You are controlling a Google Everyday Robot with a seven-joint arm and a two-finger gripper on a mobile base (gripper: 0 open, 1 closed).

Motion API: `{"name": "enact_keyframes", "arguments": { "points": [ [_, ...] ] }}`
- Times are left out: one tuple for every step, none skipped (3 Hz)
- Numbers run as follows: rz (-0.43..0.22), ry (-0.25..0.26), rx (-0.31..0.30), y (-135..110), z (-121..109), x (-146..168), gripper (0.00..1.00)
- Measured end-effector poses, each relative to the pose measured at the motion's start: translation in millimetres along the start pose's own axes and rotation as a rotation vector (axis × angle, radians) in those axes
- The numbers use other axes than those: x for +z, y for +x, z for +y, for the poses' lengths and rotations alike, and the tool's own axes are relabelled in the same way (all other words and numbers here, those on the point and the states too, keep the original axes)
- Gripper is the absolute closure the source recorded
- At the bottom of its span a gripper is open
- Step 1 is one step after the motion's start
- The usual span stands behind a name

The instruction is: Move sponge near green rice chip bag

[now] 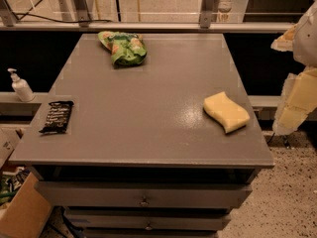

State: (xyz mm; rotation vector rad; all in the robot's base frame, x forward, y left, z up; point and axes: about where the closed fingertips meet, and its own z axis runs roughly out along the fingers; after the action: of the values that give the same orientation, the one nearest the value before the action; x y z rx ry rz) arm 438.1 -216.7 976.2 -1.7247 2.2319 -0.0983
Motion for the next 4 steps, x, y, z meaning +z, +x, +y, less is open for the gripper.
{"name": "enact_keyframes", "arguments": {
  "points": [
    [0.000, 0.000, 0.000, 0.0, 0.0, 0.1, 0.00],
    [-0.030, -0.007, 0.011, 0.2, -1.2, 6.4, 0.00],
    [-0.080, -0.014, 0.025, 1.3, -12.4, 39.2, 0.00],
    [-0.144, -0.001, 0.033, 0.4, -34.1, 73.7, 0.00]
  ]
}}
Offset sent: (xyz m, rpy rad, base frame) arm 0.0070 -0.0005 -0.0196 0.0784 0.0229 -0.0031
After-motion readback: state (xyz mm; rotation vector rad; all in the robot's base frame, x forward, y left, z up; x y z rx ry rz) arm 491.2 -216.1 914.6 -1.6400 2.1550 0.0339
